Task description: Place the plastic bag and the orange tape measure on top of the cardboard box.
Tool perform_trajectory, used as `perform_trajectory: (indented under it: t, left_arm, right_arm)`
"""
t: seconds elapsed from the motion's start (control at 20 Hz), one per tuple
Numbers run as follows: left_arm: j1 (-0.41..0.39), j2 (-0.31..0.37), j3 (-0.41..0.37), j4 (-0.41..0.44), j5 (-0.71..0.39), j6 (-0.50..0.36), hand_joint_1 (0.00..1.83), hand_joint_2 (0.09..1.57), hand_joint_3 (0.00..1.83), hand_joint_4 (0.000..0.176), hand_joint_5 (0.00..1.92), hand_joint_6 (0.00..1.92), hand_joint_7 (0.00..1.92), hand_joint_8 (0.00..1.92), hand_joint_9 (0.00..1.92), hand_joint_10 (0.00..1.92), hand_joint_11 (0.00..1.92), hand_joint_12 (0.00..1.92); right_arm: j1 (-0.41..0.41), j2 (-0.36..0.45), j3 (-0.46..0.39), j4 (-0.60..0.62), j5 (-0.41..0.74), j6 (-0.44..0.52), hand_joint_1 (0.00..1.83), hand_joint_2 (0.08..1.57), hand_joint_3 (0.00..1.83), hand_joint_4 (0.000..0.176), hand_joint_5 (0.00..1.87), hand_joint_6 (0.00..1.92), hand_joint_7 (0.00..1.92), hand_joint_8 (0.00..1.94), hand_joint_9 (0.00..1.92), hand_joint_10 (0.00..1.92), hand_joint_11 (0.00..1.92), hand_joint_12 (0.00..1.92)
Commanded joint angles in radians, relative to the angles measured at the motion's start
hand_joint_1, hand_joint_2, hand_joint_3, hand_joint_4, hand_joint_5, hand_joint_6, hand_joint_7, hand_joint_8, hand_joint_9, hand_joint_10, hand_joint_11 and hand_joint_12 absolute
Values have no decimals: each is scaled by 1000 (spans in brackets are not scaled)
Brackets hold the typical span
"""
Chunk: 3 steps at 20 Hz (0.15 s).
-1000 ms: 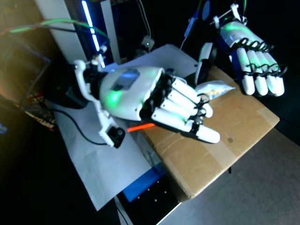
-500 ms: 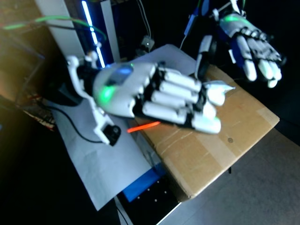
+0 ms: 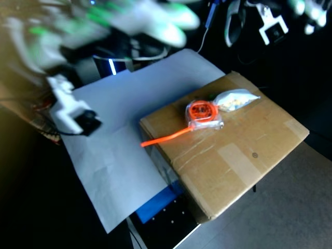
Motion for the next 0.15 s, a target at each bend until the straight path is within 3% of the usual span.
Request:
perform_trajectory:
  t: [0.0, 0.1]
  left_arm:
    - [3, 18, 2, 21, 198, -24, 737, 1141, 18, 0, 350, 8, 454, 31, 206, 936, 123, 1591]
    - [39, 45, 2, -20, 289, -56, 634, 1138, 8, 0, 195, 0, 433, 28, 252, 878, 263, 1638]
  right_arm:
    - [-1, 10, -13, -17, -169, 9, 550, 1121, 0, 0, 217, 33, 248, 297, 51, 893, 0, 1341]
    - [-40, 22, -20, 22, -231, 9, 515, 1133, 6, 0, 173, 39, 199, 369, 95, 831, 0, 1260]
